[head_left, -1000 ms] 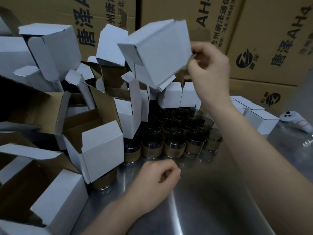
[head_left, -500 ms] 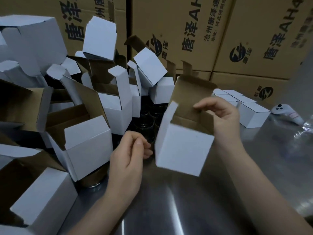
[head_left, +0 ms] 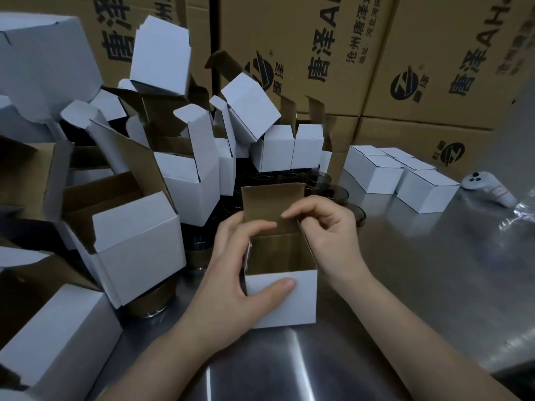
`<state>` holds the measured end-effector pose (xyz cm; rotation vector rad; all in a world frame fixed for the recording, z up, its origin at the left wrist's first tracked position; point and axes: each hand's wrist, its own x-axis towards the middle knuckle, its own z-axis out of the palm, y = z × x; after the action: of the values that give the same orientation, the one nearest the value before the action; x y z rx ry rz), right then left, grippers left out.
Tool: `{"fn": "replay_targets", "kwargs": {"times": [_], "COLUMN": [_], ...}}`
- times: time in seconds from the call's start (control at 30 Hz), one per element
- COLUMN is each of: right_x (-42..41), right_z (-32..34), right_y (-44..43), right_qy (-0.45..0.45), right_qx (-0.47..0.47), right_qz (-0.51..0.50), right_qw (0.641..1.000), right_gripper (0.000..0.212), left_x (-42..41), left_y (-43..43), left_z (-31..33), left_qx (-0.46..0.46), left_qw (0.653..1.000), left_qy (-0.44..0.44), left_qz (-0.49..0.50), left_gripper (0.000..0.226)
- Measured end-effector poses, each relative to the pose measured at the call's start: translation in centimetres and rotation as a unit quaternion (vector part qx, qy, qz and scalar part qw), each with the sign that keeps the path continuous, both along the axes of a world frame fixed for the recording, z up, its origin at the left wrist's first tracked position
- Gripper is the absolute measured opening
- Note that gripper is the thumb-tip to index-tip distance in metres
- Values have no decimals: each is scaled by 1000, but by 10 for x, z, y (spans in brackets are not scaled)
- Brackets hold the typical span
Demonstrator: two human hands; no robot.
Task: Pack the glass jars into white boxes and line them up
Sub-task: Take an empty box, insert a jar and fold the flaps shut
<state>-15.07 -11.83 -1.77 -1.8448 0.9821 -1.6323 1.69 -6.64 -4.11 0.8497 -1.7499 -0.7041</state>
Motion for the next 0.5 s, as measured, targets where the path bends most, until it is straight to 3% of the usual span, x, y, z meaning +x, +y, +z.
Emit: {"fn": "replay_targets", "kwargs": {"times": [0.17, 0.27, 0.5], "right_x": [-2, 1, -4], "right_z": [0, 0, 7], "right_y": [5, 5, 5], "right_qy": [3, 70, 36], "right_qx": [19, 10, 67], "right_qz": [30, 11, 53], "right_qw": [999, 997, 996], "right_gripper": [27, 13, 25], "left_x": [0, -1, 0], "left_y": [0, -1, -2], "left_z": [0, 1, 1], "left_qx": [-15, -22, -9], "left_qw": [999, 998, 997], "left_qy": [-11, -11, 3], "left_qz": [38, 57, 74], "left_gripper": [52, 52, 51]}}
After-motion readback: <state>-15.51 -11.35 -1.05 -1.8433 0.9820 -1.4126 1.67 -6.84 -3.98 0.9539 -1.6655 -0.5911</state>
